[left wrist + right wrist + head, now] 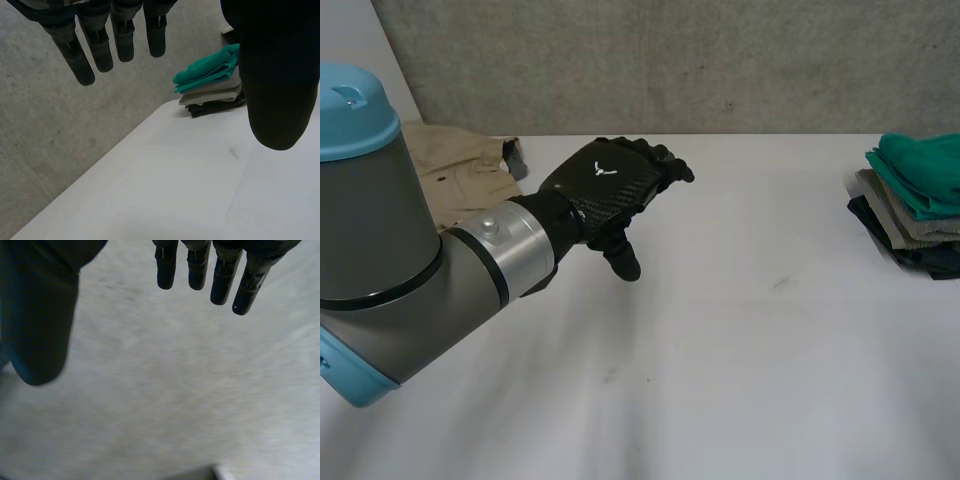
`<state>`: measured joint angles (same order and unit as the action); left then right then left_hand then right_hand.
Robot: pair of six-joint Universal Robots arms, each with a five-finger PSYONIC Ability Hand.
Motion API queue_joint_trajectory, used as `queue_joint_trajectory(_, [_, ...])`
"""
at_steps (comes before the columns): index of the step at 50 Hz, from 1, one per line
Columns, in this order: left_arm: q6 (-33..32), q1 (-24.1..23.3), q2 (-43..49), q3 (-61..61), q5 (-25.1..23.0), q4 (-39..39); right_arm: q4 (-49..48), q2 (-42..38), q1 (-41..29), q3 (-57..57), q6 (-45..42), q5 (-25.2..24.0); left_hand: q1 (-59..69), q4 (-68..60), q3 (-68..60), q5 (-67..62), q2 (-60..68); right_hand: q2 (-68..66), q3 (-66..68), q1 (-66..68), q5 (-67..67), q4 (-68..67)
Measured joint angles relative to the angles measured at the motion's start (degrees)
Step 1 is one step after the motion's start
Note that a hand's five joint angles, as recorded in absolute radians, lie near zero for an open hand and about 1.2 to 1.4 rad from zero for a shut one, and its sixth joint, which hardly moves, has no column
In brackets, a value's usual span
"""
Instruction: Fold the laundry.
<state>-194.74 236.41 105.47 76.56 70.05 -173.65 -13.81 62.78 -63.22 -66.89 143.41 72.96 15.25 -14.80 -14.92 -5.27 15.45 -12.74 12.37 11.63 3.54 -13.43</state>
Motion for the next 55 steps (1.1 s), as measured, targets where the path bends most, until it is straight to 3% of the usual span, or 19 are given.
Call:
queue_joint_trajectory(3, [0.0,0.1,-0.1,-0.1,0.0,-0.1,-3.9,2.5,-4.4,0.2,-1.7,4.2,0.0,0.0,0.0,0.0,0.0,0.0,0.0,0.0,0.0,0.0])
queue_joint_trajectory(7, [0.1,0.3,-0.2,-0.3,0.2,-0.3,-9.8,5.7,-11.4,-1.8,1.7,5.3,0.0,0.0,0.0,0.0,0.0,0.0,0.0,0.0,0.0,0.0])
queue_joint_trajectory(11, [0.0,1.4,-0.2,-0.4,2.5,-2.1,-17.2,11.6,-20.6,-9.9,13.2,1.1,-0.1,0.0,0.0,0.1,-0.1,0.0,0.0,0.0,0.0,0.0])
queue_joint_trajectory(17, [-0.2,5.6,-0.1,-0.3,9.9,-9.0,-20.9,16.3,-31.8,-23.5,25.0,-7.7,-1.5,1.5,1.2,2.6,-2.1,0.0,0.0,0.0,0.0,0.0])
queue_joint_trajectory(21, [-0.5,8.7,0.1,-0.4,12.7,-13.0,-20.7,16.5,-36.1,-28.1,26.0,-9.9,-1.7,1.8,1.5,2.6,-2.3,0.0,0.0,0.0,-0.3,0.0])
queue_joint_trajectory(23, [-0.8,14.8,2.1,-1.2,14.3,-19.1,-18.3,15.0,-40.9,-32.7,23.8,-11.1,-1.7,1.8,1.5,2.6,-2.3,0.0,0.0,0.0,-0.3,0.0])
queue_joint_trajectory(25, [-0.8,16.9,3.4,-1.8,14.1,-20.7,-17.1,14.3,-41.9,-33.5,22.5,-11.1,-1.7,1.8,1.5,2.6,-2.3,0.0,0.0,0.0,-0.3,0.0])
queue_joint_trajectory(29, [-1.0,26.1,13.1,-7.4,9.8,-24.9,-11.8,11.4,-44.3,-35.3,15.9,-9.8,-1.7,1.8,1.5,2.6,-2.3,0.0,0.0,0.0,-0.3,0.0])
queue_joint_trajectory(34, [-1.9,31.7,26.9,-16.9,4.3,-25.3,-8.3,10.1,-44.6,-35.6,10.6,-7.7,-1.5,1.7,1.3,2.4,-2.2,0.0,0.0,0.0,-0.3,0.0])
queue_joint_trajectory(46, [-8.6,34.8,49.6,-35.9,1.3,-24.3,-7.4,9.6,-43.6,-37.4,8.4,-5.5,5.0,-5.2,-4.9,-5.0,4.5,0.0,0.0,0.0,-0.3,0.0])
queue_joint_trajectory(53, [-9.5,34.5,54.3,-40.9,1.7,-23.4,-7.8,9.6,-43.5,-37.9,8.5,-5.7,15.7,-15.1,-14.8,-14.6,14.3,0.0,0.0,0.0,-0.3,0.0])
queue_joint_trajectory(55, [-9.6,34.4,55.3,-42.6,1.8,-22.6,-7.9,9.6,-43.5,-37.9,8.4,-5.7,26.5,-27.1,-27.0,-26.1,26.8,0.0,0.0,0.0,-0.3,0.0])
